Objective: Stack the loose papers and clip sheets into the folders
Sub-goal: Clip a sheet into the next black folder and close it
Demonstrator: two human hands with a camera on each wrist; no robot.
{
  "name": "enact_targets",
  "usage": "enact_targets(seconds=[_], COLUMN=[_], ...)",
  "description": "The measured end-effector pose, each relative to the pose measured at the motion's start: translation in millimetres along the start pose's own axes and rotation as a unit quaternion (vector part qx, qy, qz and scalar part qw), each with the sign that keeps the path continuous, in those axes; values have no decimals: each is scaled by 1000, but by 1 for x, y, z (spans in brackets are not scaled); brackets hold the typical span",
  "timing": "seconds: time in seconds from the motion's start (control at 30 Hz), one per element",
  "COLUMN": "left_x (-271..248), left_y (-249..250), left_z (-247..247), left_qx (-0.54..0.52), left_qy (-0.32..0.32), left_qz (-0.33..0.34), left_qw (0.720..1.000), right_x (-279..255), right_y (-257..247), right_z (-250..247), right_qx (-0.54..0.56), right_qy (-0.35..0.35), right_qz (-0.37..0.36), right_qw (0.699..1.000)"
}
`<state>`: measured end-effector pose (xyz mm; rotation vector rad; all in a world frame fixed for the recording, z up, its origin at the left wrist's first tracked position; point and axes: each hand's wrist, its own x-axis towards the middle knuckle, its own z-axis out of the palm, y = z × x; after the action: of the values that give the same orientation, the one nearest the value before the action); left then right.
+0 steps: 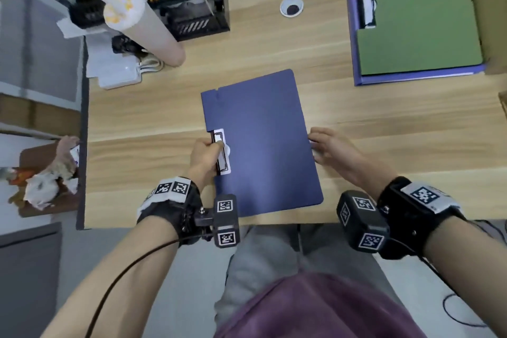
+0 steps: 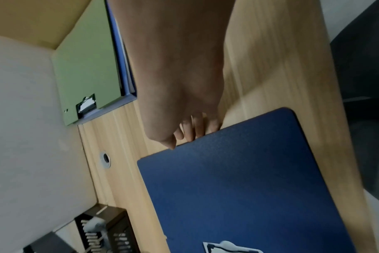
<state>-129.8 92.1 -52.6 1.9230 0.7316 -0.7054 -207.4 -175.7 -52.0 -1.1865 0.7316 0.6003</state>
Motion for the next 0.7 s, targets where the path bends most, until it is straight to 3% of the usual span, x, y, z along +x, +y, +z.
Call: enact_targets(seconds=[0.1, 0.23, 0.37, 0.57, 0.7], left_x=[-2, -2, -5, -16, -26], left_y=[3, 10, 17, 18, 25], left_z=[-2, -2, 8, -13, -37], left_qx=[-32, -47, -28, -28, -78], left_qy=[-6, -3, -52, -158, -136], left_qz=[-34, -20, 32, 94, 170], left_qw=[999, 999, 998, 983, 973], right_x=[0, -3, -6, -18, -22], right_y=[-2, 4, 19, 19, 12], right_z=[-6, -11, -8, 24, 59], right_qx=[66, 43, 6, -33, -42], right_qy=[18, 46, 126, 125, 125], right_qz=[14, 6, -11, -13, -10], right_qw=[998, 998, 992, 992, 991])
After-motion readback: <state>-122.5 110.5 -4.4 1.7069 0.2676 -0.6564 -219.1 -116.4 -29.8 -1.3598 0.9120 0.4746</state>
